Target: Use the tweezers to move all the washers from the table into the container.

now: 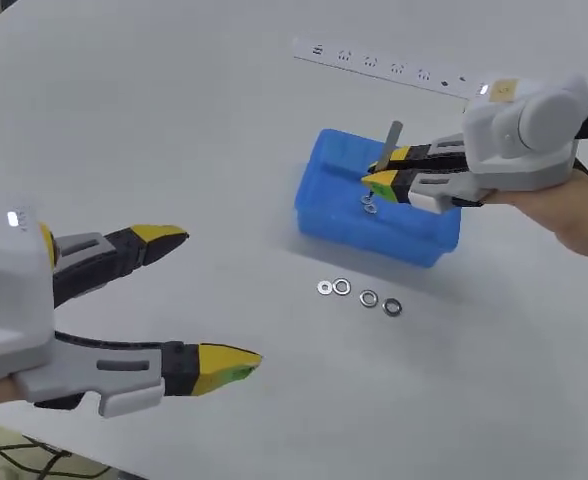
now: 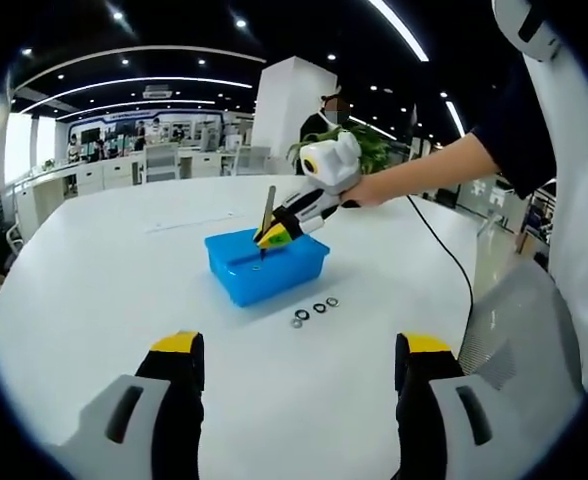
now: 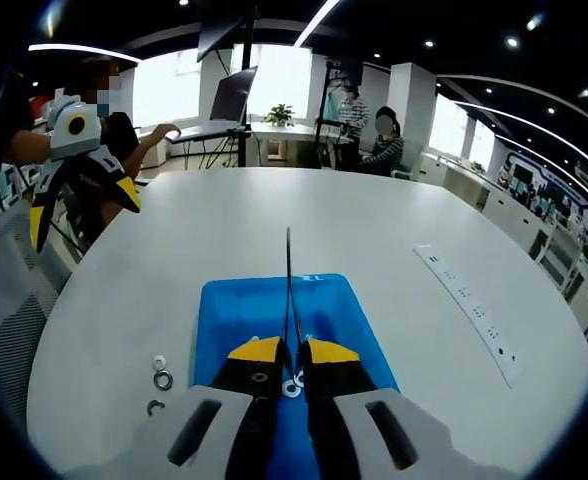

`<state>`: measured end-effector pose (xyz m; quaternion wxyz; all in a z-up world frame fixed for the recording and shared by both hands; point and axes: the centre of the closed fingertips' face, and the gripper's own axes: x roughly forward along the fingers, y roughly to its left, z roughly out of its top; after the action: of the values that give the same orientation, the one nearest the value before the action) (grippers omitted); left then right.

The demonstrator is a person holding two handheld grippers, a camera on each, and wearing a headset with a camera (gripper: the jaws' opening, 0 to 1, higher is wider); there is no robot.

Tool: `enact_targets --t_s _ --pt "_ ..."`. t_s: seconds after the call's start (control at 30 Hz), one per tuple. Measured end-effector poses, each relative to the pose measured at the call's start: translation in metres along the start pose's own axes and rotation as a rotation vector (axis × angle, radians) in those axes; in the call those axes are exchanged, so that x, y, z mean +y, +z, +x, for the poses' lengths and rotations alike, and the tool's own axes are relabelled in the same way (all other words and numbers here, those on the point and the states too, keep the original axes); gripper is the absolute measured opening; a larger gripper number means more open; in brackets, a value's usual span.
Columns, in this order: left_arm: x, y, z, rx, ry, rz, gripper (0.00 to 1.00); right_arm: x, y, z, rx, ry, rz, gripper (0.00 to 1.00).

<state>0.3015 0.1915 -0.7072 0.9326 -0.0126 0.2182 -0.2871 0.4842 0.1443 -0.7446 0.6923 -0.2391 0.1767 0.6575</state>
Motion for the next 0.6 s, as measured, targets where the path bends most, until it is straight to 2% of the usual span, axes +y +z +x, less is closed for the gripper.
enact_targets --t_s 0.13,0.23,0.27,0.33,0.4,0.47,0.5,0.57,0.6 --pt "0.009 0.013 0.008 -0.024 -0.001 0.012 0.77 0.000 0.001 -0.004 0.006 -0.004 -0.007 0.09" --pt "0.020 0.031 0.014 -0.095 0.025 -0.013 0.70 0.008 0.002 -0.006 0.009 0.013 -0.023 0.09" --pt "0.022 0.039 0.018 -0.124 0.018 -0.021 0.69 0.011 0.002 -0.007 0.012 0.020 -0.034 0.09" --pt "0.024 0.053 0.025 -0.156 0.003 -0.013 0.68 0.017 0.003 -0.008 0.017 0.033 -0.054 0.09" --pt "0.027 0.062 0.033 -0.170 -0.009 0.003 0.64 0.020 0.003 -0.009 0.020 0.040 -0.067 0.09" --pt "0.030 0.074 0.045 -0.184 -0.029 0.043 0.60 0.021 0.004 -0.010 0.019 0.039 -0.070 0.09" --pt "0.033 0.080 0.053 -0.200 -0.051 0.056 0.58 0.021 0.004 -0.011 0.015 0.037 -0.067 0.09" --pt "0.036 0.086 0.065 -0.199 -0.090 0.053 0.54 0.020 0.005 -0.013 0.012 0.034 -0.065 0.09" --pt "0.038 0.087 0.067 -0.199 -0.087 0.053 0.53 0.021 0.006 -0.014 0.013 0.035 -0.069 0.09"
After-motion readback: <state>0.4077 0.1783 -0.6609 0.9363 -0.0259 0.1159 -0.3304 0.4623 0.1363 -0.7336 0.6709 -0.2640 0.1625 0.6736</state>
